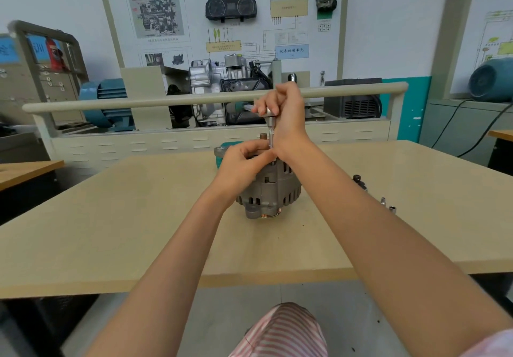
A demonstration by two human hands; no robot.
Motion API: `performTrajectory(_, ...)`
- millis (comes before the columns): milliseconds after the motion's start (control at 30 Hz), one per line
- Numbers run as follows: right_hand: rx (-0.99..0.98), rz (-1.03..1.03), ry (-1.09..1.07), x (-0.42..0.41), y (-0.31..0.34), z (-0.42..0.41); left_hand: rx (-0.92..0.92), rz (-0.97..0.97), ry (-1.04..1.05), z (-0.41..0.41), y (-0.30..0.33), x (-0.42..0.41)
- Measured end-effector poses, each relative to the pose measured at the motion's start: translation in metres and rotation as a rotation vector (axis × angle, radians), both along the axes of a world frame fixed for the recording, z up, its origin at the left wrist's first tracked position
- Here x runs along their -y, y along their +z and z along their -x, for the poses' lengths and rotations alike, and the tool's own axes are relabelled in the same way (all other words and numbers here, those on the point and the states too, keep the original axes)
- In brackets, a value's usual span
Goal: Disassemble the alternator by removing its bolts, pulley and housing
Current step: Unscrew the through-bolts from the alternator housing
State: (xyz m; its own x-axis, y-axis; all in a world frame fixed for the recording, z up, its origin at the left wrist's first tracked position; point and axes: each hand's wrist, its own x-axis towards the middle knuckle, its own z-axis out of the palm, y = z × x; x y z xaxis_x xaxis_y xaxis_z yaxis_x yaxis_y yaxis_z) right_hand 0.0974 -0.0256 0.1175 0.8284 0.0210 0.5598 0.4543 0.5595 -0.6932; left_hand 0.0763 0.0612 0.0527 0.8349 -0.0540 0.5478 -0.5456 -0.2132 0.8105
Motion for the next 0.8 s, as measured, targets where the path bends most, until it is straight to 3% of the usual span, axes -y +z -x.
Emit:
performTrajectory(100, -0.015, 0.009, -0.023, -0.001, -0.001, 0.000, -0.010, 0.000, 0.001, 0.000, 0.001, 0.000)
performTrajectory(233, 0.042, 0.102, -0.217, -0.004, -0.007, 0.003, -0.013, 0.001, 0.018, 0.001, 0.001, -0.001)
performTrajectory(500, 0.447, 0.394, -0.860, -0.016, -0.025, 0.013, -0.025, -0.037, 0.074, 0.002, 0.000, -0.002)
performTrajectory(600, 0.459, 0.547, -1.122, -0.020, -0.029, 0.015, -0.034, -0.032, 0.086, 0.003, 0.001, -0.003)
performTrajectory(700, 0.403, 0.502, -1.113, -0.023, -0.029, 0.019, -0.037, -0.033, 0.084, 0.004, 0.002, -0.002)
performTrajectory(800, 0.361, 0.442, -0.905, -0.023, -0.022, 0.021, -0.058, -0.074, 0.088, 0.002, 0.004, -0.005)
